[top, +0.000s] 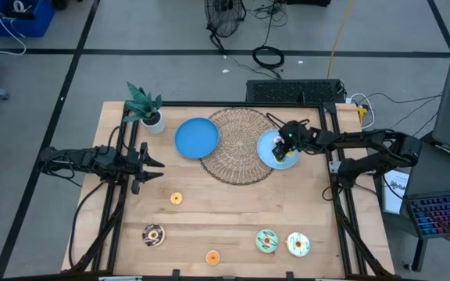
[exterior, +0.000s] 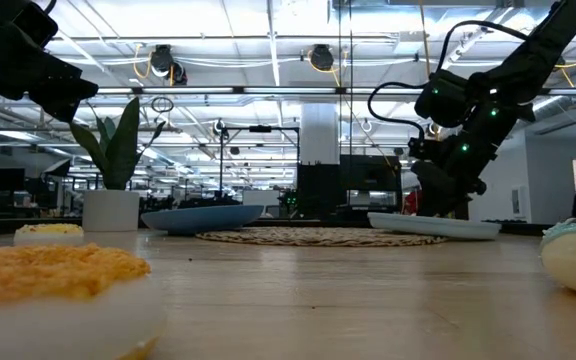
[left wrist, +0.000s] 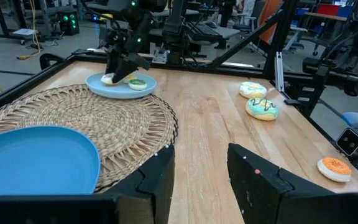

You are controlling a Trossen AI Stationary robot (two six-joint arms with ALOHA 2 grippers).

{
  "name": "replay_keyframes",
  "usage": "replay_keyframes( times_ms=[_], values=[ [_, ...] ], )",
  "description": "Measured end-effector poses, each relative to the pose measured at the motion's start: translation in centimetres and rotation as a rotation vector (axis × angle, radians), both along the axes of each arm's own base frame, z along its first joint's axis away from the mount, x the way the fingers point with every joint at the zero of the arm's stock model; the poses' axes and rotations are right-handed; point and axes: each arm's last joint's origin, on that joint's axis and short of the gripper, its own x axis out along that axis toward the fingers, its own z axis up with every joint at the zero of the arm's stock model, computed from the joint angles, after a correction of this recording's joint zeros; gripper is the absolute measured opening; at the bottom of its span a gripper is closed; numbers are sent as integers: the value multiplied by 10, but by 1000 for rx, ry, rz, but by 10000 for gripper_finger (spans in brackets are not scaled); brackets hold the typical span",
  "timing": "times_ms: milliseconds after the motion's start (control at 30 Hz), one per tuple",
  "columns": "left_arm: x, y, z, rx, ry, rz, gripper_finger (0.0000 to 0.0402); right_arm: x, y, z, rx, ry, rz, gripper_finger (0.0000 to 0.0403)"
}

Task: Pick & Place donuts
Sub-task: Put the small white donut on the light blue plate, then put the small yellow donut on the light blue plate

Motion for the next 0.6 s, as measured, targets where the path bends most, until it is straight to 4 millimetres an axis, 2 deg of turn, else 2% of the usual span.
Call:
replay_keyframes(
  times_ms=[400,600],
  values=[
    [0,0,0,0,0,0,150,0,0,5,-36,-16,-7,248],
    [0,0,0,0,0,0,150,-3,1,19,-72,-69,-2,254]
  ],
)
